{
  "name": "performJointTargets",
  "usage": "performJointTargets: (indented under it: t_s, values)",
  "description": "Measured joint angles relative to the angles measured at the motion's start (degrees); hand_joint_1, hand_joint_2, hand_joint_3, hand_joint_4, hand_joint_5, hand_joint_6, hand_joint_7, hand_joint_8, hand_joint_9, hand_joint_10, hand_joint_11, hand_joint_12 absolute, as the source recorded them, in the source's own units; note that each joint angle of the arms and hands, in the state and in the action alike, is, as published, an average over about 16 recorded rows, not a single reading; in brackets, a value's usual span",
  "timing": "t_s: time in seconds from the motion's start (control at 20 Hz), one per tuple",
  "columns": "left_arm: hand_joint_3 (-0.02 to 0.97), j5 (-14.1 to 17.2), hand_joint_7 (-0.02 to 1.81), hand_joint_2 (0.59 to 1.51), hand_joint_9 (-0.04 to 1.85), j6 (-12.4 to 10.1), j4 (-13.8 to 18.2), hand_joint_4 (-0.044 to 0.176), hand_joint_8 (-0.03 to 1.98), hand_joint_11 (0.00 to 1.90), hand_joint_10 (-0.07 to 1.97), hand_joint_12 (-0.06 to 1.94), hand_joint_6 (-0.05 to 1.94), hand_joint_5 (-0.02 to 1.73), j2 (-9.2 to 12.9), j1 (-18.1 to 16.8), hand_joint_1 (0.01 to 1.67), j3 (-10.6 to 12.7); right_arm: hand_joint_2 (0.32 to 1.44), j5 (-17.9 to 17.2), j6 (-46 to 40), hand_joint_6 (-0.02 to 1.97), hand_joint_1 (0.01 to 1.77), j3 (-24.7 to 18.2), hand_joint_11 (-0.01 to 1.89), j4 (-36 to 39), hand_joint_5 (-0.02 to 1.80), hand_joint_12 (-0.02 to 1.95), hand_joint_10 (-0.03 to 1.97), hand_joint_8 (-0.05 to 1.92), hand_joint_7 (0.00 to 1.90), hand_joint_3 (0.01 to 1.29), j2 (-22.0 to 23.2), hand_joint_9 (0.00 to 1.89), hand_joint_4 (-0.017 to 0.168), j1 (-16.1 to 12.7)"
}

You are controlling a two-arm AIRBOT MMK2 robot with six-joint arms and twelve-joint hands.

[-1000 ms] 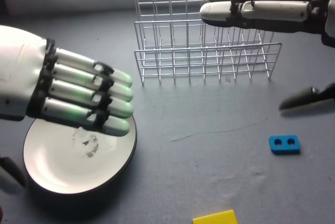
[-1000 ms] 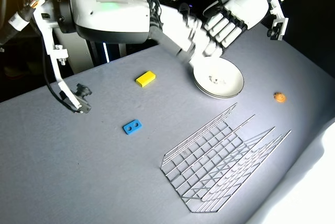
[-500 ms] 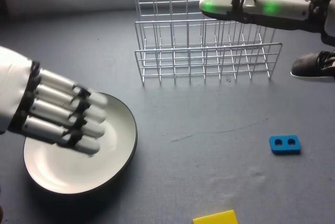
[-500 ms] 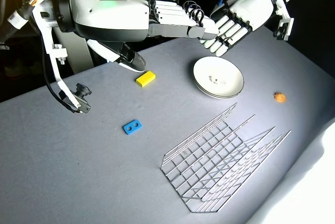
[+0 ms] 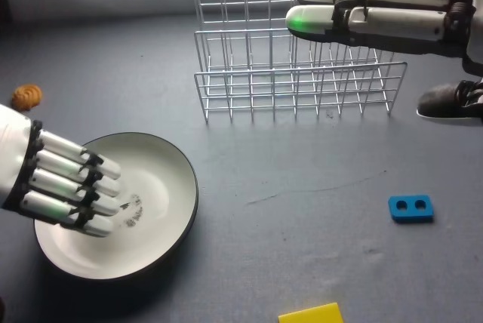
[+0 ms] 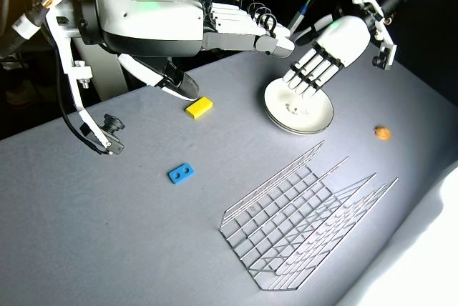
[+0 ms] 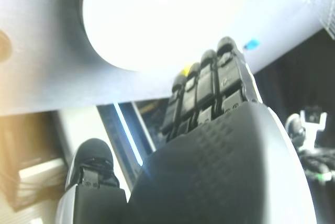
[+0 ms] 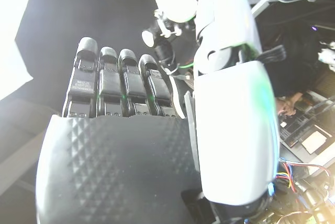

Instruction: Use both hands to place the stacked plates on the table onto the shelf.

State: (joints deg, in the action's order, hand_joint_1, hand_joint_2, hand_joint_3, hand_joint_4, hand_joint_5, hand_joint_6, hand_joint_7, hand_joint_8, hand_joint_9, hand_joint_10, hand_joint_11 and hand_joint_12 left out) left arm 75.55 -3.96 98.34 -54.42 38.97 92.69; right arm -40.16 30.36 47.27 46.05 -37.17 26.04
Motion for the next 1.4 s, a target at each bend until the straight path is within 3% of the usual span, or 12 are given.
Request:
performJointTargets:
  t_s: [0.3, 0.8, 1.4]
  values:
    - [0.023, -0.9, 0.02, 1.178, 0.01, 1.57, -1.55, 0.001, -0.01, 0.02, 0.0, 0.01, -0.01, 0.02, -2.06, 3.93, 0.02, 4.43, 1.0, -0.17, -0.15, 0.02, 1.18, 0.0, 0.02, 0.71, 0.02, 0.24, 0.01, 0.01, 0.01, 0.02, 0.0, 0.02, 0.008, 0.09]
    - [0.023, -0.6, 0.02, 1.178, 0.02, 2.89, -3.23, 0.004, -0.01, 0.02, 0.0, 0.01, -0.01, 0.02, -4.57, 7.53, 0.02, 10.6, 1.04, -0.54, -0.54, 0.02, 1.13, 0.0, 0.02, 2.49, 0.02, 0.28, 0.01, 0.01, 0.01, 0.02, 0.0, 0.02, 0.008, 0.63]
    - [0.022, 0.0, 0.02, 1.183, 0.02, 5.33, -3.43, 0.0, -0.01, 0.02, 0.0, -0.01, -0.01, 0.02, -5.24, 10.27, 0.02, 12.23, 1.04, -1.72, 0.12, 0.02, 1.14, 0.0, 0.02, 3.07, 0.03, 0.3, 0.01, 0.01, 0.01, 0.02, 0.62, 0.02, 0.008, 1.93]
